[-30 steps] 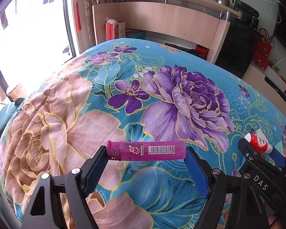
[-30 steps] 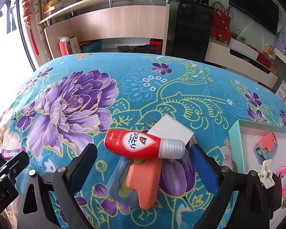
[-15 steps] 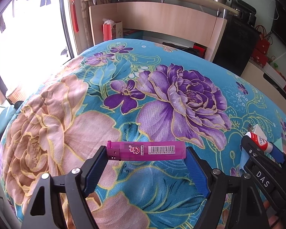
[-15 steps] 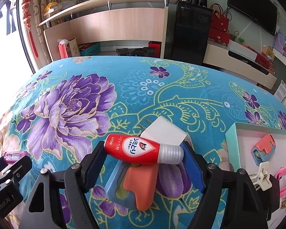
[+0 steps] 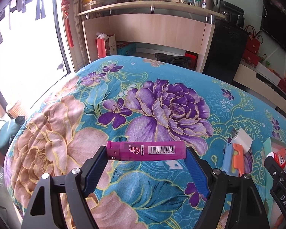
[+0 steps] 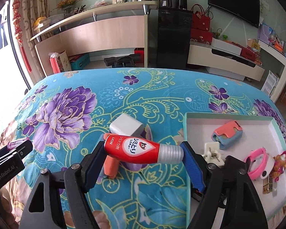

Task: Organize rigid objects
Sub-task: 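Carry the lighter and red bottle into the white tray and open both tools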

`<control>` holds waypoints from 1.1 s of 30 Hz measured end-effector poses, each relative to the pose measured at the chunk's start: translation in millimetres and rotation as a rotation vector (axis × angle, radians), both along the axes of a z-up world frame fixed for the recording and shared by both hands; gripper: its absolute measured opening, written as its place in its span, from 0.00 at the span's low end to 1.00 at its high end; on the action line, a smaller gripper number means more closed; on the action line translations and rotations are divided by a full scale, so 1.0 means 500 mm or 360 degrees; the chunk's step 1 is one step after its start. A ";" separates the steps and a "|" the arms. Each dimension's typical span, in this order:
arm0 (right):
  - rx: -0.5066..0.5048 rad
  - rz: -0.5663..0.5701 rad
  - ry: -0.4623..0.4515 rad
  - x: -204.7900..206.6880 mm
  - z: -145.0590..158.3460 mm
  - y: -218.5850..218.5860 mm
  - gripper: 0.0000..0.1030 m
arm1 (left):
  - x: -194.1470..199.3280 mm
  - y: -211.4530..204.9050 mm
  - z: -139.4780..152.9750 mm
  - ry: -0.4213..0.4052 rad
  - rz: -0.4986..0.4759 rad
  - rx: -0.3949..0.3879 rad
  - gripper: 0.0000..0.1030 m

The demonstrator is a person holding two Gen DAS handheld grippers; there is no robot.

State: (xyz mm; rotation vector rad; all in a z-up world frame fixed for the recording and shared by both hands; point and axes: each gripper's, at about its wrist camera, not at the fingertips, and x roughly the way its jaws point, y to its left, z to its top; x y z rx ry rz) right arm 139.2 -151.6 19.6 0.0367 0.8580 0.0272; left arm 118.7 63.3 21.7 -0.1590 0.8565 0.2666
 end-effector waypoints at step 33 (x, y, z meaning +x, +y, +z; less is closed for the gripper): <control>0.0019 -0.0608 0.0280 -0.148 -0.003 -0.378 0.77 | -0.069 -0.479 0.037 -0.0042 -0.1074 0.0029 0.81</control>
